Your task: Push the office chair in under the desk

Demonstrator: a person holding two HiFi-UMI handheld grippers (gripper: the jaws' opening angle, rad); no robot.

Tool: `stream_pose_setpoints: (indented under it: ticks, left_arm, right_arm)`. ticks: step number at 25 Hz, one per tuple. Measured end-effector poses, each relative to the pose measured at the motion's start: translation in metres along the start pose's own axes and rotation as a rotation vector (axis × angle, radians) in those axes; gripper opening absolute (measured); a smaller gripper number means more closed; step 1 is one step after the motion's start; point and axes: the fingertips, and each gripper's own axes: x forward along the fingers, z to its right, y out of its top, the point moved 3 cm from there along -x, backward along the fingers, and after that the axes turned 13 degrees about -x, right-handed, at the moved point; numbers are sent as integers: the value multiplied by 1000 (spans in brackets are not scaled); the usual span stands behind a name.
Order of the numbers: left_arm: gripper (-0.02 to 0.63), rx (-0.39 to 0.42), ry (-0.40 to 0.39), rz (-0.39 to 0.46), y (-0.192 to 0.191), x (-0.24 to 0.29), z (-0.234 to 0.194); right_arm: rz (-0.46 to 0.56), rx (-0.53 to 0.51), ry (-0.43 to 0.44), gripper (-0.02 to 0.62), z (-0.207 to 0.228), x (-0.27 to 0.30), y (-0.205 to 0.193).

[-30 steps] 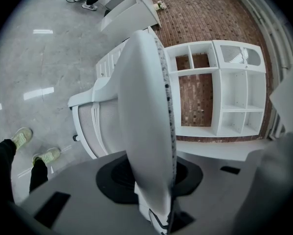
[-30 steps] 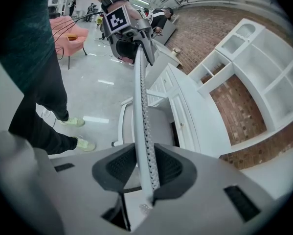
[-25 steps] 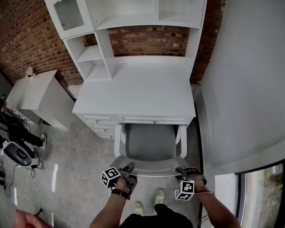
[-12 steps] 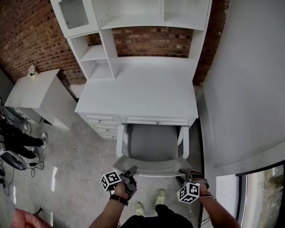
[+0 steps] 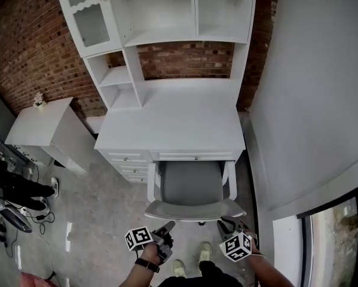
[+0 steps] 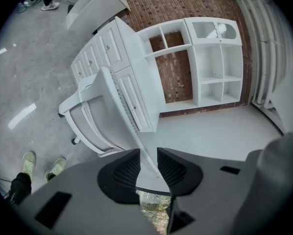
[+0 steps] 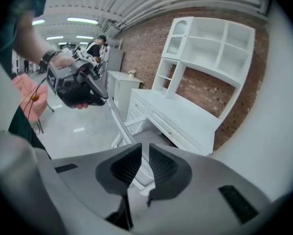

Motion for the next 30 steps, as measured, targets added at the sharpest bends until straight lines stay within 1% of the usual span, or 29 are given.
stream_pose_setpoints:
  ticks: [2,5,6,8,12,17,22,28,30]
  left_arm:
    - [83,55,-29,-1,-3,-5,17]
    - [51,161,-55,10,-3,-12,43]
    - [44,196,-60,15,-4,-14,51]
    - [41,264,-68,26,-7,-19,65]
    - [38,368,-79,42,-12,-27,87]
    - [28,499,-103,66,-23,-36,116]
    - [17,681,-123,123,-28,-51,151]
    - [14,901,-141,215,-40,-79,199]
    - [14,956,-155,241,-44,-86,214]
  right_arm:
    - [37,123,-15,32,5,-7,12]
    - [120,295,-34,24,11,-17,31]
    - [143,335,-43,23,13,-21,38]
    - [174,384,-64,21,16,-30,48]
    - [212,423,-98,20,21,-45,66]
    - [243,462,-138,18,31,-66,77]
    - [282,502,-169,17,39,-85,90]
    - [350,511,-211,15,51,-110,117]
    - [374,510,-232,15,58,-119,125]
